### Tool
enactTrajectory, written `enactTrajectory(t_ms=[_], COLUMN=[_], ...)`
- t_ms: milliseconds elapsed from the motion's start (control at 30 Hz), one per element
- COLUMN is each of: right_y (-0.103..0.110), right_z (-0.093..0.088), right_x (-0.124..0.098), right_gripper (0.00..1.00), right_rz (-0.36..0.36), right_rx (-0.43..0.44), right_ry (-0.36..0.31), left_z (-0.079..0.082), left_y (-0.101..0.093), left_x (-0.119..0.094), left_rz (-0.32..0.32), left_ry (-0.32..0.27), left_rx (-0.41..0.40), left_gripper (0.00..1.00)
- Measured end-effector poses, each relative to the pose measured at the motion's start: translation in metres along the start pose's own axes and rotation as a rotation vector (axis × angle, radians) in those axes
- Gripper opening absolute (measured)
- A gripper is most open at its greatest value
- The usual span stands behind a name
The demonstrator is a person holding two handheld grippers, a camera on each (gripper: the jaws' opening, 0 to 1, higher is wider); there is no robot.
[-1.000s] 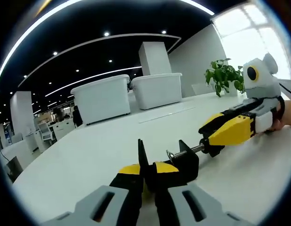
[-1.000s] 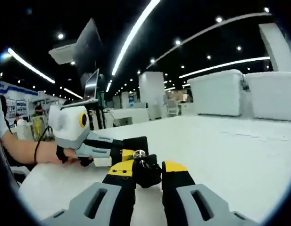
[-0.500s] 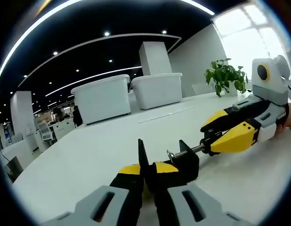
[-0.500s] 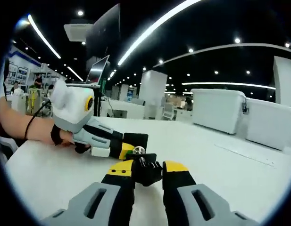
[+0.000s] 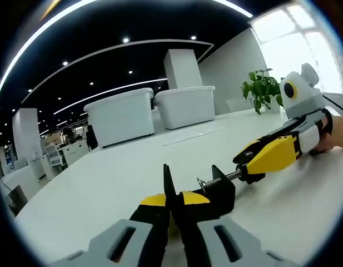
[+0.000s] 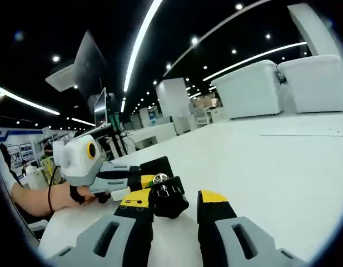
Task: Clamp the fixed fixture on the desktop, loosen the retaining clip, secure it to the edge of the desk, and tighten the retaining clip.
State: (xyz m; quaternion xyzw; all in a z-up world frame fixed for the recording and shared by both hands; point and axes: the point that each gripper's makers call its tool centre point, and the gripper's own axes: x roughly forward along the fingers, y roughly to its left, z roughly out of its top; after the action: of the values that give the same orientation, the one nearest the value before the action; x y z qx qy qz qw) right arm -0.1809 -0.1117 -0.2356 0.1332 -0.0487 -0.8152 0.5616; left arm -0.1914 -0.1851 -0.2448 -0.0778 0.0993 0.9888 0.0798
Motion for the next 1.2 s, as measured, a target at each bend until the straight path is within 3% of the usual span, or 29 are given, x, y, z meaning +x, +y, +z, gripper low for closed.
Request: enactTrajectory(t_ms=[167, 267, 467, 567, 600, 733, 900, 1067, 1200], right_y=[0.006, 0.004, 0.01, 0.009, 0.011, 0.012, 0.007, 0.01, 0.003], right_z=[0.0, 0.003, 0.005, 0.008, 0.007, 0.006, 0.008, 0.008, 0.01], right_x=[-0.003, -0.002, -0.002, 0.003, 0.004, 0.004, 0.005, 0.002, -0.002], right_gripper=[0.22, 0.22, 0.22, 0.22, 0.22, 0.22, 0.22, 0.24, 0.32], right_rz=[0.012, 0.003, -0.056, -0.107, -0.112, -0.104, -0.102, -0.102, -0.09], right_rx=[-0.035, -0.1, -0.368, -0.62, -0.653, -0.543, -0.519, -0.424, -0.226], right_ry=[-0.015, -0.023, -0.04, -0.031, -0.032, -0.035, -0.036, -0.035, -0.047], left_z=[0.0, 0.0, 0.001, 0.001, 0.0, 0.0, 0.001, 0.001, 0.001], left_y=[0.0, 0.0, 0.0, 0.001, 0.001, 0.002, 0.002, 0.002, 0.002], left_x=[0.0, 0.0, 0.0, -0.001, -0.001, -0.001, -0.001, 0.0, 0.0], left_rz=[-0.001, -0.001, 0.002, 0.008, 0.011, 0.013, 0.014, 0.015, 0.015], left_ry=[-0.002, -0.002, -0.006, -0.007, -0.005, -0.006, -0.007, -0.007, -0.007], left_rx=[0.003, 0.004, 0.017, 0.028, 0.026, 0.028, 0.029, 0.029, 0.029], left_gripper=[0.08, 0.08, 0.08, 0.08, 0.08, 0.08, 0.08, 0.08, 0.08])
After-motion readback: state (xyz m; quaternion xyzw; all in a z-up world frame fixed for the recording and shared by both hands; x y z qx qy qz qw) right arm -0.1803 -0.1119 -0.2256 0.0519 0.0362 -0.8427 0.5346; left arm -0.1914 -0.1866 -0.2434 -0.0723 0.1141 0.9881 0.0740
